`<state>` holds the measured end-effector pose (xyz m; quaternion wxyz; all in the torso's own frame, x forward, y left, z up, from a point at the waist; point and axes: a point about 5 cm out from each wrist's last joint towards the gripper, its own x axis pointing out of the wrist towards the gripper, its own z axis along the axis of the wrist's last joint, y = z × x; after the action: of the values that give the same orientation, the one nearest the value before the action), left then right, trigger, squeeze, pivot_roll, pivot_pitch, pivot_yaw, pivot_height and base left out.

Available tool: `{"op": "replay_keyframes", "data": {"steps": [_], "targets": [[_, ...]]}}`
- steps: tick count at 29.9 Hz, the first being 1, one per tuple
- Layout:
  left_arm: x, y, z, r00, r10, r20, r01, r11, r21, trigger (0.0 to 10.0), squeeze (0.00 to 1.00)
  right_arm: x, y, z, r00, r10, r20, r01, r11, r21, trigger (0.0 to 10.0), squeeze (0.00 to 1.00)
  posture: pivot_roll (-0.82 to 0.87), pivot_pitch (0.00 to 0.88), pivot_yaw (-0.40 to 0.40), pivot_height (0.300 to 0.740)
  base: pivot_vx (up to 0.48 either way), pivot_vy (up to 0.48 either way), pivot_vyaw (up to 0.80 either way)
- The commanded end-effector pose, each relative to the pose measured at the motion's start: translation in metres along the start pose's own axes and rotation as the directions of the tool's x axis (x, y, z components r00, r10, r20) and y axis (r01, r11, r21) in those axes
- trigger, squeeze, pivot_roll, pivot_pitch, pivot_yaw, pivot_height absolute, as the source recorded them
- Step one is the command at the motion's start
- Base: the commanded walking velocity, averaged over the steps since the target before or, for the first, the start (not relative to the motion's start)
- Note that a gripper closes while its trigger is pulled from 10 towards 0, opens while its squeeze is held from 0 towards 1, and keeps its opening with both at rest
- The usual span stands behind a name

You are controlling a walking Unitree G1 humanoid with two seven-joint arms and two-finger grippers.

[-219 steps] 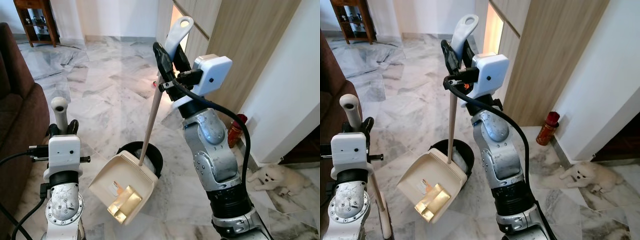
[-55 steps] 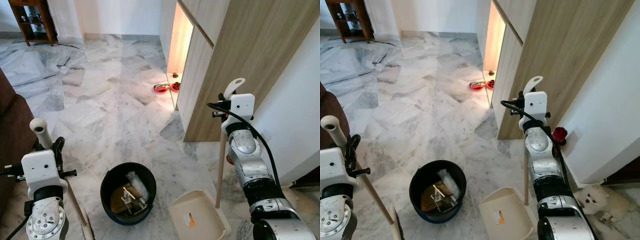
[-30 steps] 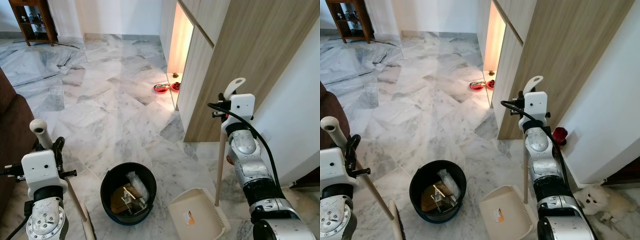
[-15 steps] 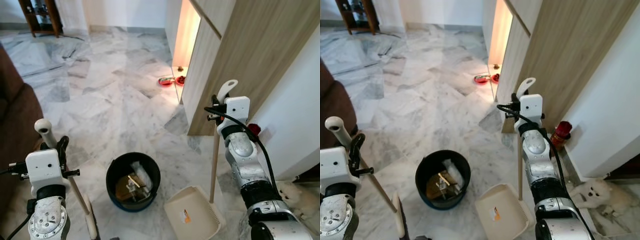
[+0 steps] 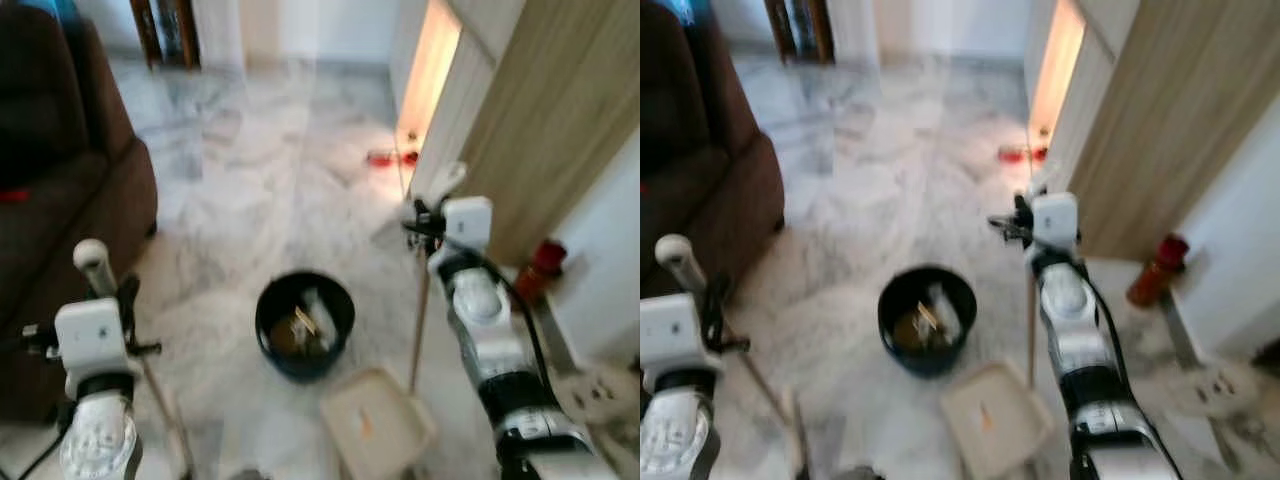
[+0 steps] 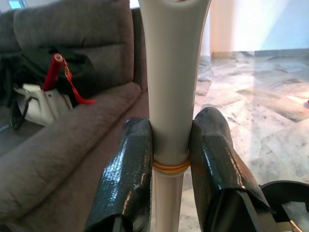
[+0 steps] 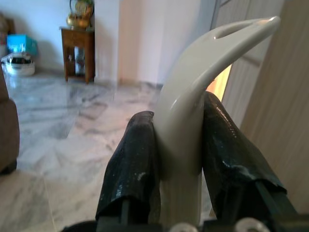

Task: Sweep floor

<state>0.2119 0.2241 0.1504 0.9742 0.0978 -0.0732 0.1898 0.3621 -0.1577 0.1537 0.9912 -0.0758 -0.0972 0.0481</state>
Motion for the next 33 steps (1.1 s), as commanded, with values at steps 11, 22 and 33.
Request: {"op": "replay_keyframes", "data": {"steps": [11,22,33], "targets": [[-0.001,0.004,-0.002,1.0,0.005,0.007,-0.005,1.0,0.019,10.0,0.0,-0.015,-0.018,0.081,0.936,0.027,0.351,0.064,0.967,-0.245,10.0,0.0,0.02,0.063,-0.043,0.74,0.0,0.0,0.0],[-0.013,0.022,-0.022,0.995,-0.026,-0.095,0.035,0.995,0.095,10.0,0.0,-0.065,-0.058,0.076,0.984,-0.012,0.178,0.135,0.699,-0.702,10.0,0.0,-0.04,0.072,-0.039,0.74,0.0,0.0,0.0],[-0.039,0.042,-0.052,0.969,0.041,-0.245,-0.006,0.99,0.142,10.0,0.0,-0.15,-0.084,-0.003,0.899,-0.304,-0.315,-0.045,0.651,-0.758,10.0,0.0,-0.05,0.072,-0.063,0.74,0.0,0.0,0.0]]}}
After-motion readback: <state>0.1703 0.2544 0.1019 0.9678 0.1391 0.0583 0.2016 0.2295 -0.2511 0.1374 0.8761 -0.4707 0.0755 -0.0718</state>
